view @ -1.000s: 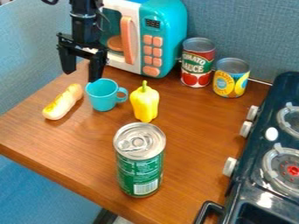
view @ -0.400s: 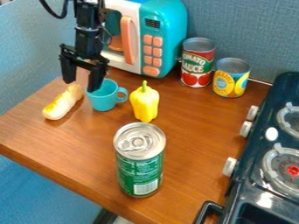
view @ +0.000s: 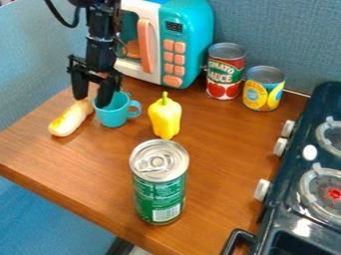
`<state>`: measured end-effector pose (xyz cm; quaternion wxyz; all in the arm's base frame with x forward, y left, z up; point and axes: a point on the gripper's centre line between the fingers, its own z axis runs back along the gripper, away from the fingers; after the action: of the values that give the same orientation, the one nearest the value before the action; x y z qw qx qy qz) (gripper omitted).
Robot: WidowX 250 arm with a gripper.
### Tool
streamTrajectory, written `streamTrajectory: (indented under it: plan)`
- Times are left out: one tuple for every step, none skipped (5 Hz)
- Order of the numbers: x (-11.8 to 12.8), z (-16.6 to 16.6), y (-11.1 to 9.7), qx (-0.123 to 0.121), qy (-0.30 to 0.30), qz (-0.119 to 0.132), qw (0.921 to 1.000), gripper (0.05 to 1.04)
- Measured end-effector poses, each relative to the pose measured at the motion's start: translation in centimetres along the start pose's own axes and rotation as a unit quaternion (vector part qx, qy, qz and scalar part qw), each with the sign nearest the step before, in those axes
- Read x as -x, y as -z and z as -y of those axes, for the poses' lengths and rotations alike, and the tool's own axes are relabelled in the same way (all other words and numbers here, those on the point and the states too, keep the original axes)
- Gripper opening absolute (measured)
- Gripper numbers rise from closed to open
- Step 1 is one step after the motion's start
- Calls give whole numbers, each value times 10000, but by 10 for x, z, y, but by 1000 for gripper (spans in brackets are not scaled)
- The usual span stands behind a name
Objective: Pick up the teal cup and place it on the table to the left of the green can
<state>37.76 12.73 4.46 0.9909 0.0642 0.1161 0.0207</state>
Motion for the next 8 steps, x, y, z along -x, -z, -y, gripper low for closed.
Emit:
streamTrajectory:
  plan:
    - [-4, 6, -3, -92, 95, 41, 9999, 369]
    - [-5, 11, -2, -139, 164, 1, 9998, 187]
    - [-5, 12, -3, -224, 223, -11, 9995, 102]
    - [2, 17, -5, -105, 157, 157, 9997, 96]
    - [33, 25, -47, 124, 111, 782, 9968, 96]
    - [54, 27, -73, 10, 168, 906, 9957, 92]
    - [67, 35, -58, 2, 605, 295, 9977, 88]
    - [69, 45, -25, 190, 1044, -217, 9941, 88]
